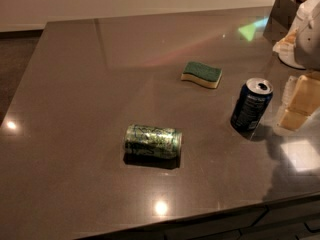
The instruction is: Pick green can
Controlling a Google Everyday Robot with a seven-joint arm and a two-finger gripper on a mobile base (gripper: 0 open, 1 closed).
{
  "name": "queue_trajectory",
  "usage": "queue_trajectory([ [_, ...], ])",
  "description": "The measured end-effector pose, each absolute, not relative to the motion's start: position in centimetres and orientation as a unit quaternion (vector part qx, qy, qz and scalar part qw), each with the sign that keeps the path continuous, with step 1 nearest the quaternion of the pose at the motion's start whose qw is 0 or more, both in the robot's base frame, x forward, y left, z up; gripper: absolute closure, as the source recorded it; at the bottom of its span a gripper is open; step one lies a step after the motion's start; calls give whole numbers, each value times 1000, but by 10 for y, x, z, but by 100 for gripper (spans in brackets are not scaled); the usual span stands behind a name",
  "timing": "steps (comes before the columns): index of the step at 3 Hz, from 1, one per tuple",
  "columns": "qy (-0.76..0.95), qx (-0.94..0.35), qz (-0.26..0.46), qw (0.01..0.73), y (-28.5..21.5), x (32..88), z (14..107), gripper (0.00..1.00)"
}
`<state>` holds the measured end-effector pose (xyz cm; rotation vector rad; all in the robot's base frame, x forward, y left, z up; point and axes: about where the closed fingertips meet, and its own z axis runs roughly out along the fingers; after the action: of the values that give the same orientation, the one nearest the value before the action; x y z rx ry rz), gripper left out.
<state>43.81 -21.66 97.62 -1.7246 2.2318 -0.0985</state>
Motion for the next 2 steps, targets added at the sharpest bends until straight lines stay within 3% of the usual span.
queue_trajectory([
  [2,760,-625,-20,178,-187,440,985,0],
])
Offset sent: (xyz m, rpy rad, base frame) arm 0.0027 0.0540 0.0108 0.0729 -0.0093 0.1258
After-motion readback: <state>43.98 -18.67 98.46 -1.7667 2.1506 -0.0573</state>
